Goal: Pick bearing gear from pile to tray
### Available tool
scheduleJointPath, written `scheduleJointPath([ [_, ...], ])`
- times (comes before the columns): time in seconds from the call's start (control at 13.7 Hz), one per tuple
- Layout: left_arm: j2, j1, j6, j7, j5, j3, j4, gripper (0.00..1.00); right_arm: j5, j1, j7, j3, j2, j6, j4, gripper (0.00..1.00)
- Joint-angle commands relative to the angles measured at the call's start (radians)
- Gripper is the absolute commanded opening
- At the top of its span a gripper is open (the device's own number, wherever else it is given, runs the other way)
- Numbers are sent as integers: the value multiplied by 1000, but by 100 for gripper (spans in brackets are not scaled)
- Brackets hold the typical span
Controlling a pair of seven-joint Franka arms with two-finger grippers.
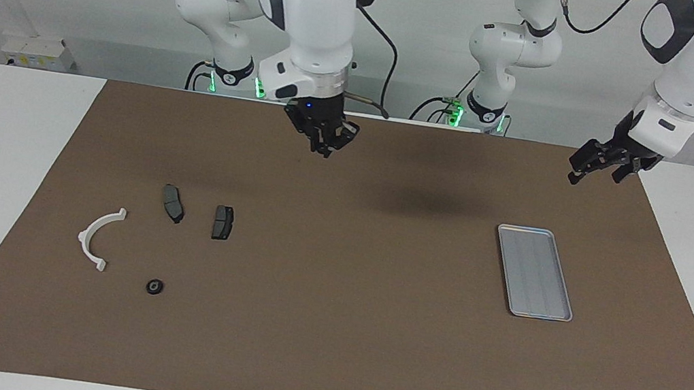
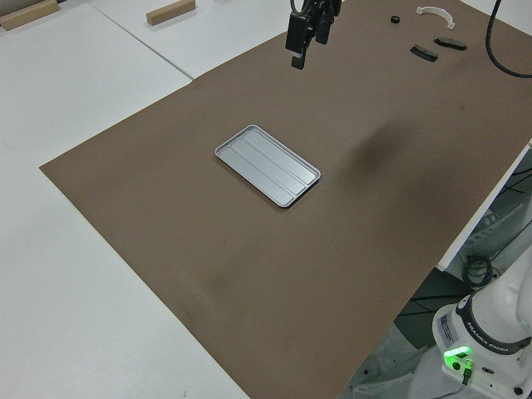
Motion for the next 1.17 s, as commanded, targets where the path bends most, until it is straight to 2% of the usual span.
scheduleJointPath([
  [0.0, -15, -1, -15, 3, 3, 0, -6, 100, -1, 61, 138, -3, 52, 152, -78, 0],
  [0.22, -15, -1, -15, 3, 3, 0, -6, 100, -24, 106, 223, -4, 114, 283, -123, 0],
  [0.58, -15, -1, -15, 3, 3, 0, -6, 100, -137, 163, 346, -3, 284, 436, -119, 0],
  [0.8, -15, -1, -13, 3, 3, 0, -6, 100, -146, 161, 344, -4, 319, 514, -132, 0],
  [1.1, -15, -1, -15, 3, 3, 0, -6, 100, -171, 161, 344, -4, 319, 614, -215, 0],
])
